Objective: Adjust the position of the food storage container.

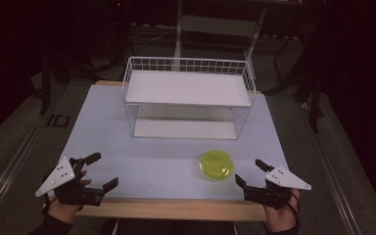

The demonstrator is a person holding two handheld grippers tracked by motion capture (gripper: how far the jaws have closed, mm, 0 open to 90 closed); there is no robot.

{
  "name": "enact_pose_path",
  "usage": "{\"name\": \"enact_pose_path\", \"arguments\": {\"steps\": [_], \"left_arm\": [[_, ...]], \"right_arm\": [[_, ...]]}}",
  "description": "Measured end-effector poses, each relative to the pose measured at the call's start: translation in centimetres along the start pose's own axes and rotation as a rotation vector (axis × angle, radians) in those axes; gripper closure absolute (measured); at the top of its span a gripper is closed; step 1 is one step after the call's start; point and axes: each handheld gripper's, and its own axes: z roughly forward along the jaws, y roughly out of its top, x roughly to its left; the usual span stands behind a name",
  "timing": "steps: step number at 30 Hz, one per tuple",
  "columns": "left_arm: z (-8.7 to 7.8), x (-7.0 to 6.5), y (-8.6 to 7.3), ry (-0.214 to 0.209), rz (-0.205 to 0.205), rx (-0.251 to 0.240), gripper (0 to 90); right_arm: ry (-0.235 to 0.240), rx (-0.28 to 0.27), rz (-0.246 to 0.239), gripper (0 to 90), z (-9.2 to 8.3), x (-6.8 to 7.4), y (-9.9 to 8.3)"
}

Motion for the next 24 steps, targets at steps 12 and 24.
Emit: {"name": "enact_pose_path", "arguments": {"steps": [12,24], "left_arm": [[0.3,0.1,-0.2,-0.037,-0.018,0.006,1.7],[0.3,0.1,-0.2,-0.036,-0.010,0.009,1.7]], "right_arm": [[0.056,-0.057,-0.010,14.3,-0.9,0.5,1.9],[0.081,0.014,0.030,14.1,1.0,-0.8,4.0]]}}
